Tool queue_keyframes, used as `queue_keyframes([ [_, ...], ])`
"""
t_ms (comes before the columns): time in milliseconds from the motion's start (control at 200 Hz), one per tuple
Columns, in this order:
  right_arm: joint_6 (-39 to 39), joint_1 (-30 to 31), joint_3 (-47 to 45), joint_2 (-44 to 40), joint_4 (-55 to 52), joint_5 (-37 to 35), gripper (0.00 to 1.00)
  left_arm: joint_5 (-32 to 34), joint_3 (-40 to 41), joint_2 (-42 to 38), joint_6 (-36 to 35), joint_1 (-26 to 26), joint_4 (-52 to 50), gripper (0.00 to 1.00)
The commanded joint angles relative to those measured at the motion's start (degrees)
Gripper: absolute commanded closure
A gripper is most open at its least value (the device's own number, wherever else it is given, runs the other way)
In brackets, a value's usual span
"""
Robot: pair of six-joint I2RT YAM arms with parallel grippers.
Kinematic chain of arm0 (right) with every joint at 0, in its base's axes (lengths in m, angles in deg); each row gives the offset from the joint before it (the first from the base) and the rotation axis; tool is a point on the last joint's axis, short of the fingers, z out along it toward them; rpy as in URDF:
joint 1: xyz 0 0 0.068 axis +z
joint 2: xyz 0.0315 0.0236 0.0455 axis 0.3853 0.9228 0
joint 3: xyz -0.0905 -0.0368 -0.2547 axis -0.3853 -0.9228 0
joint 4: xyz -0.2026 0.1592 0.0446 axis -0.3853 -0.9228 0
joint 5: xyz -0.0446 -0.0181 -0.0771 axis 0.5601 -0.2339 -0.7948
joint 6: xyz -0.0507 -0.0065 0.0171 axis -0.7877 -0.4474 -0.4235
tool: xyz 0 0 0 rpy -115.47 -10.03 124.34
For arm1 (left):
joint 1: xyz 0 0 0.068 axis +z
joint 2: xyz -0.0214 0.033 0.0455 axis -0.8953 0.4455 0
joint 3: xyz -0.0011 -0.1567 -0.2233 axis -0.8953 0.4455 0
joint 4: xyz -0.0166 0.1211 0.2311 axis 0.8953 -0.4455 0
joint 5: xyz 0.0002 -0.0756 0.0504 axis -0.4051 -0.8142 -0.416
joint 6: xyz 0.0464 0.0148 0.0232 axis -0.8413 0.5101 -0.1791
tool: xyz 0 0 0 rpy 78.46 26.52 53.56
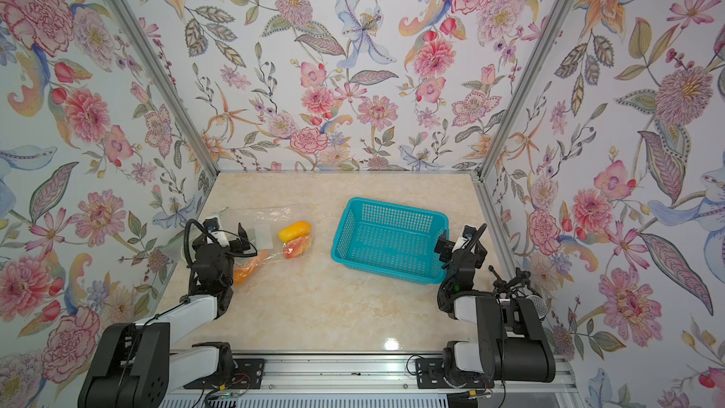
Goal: Place the mango in a zip-top bag and seal the zipper
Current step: Reset both arms
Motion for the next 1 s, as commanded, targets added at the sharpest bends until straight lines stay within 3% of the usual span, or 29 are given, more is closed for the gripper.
queue_keyframes([
  [0,-1.5,1.0,0.4,2.6,1.6,3.0,0.00,0.6,2.6,2.3,-2.5,0.5,6.5,0.01],
  [115,-2.5,1.1,1.9,4.3,0.6,5.6,0.00,-0.3,2.4,6.2,-3.8,0.7,11.0,0.01],
  [205,-4.2,2.0,0.9,9.3,8.5,5.5,0.00,-2.1,0.9,9.5,-4.5,1.1,12.5,0.01],
  [345,-4.6,3.0,3.1,8.4,2.7,4.2,0.00,-6.0,0.0,15.2,-6.4,1.2,15.9,0.01],
  [490,-4.5,3.0,3.1,8.3,2.3,4.3,0.00,-8.1,0.8,16.6,-7.9,0.6,18.2,0.01],
  [996,-4.8,3.4,3.1,8.3,2.5,3.5,0.00,-6.0,1.0,16.7,-8.5,-0.5,18.8,0.01],
])
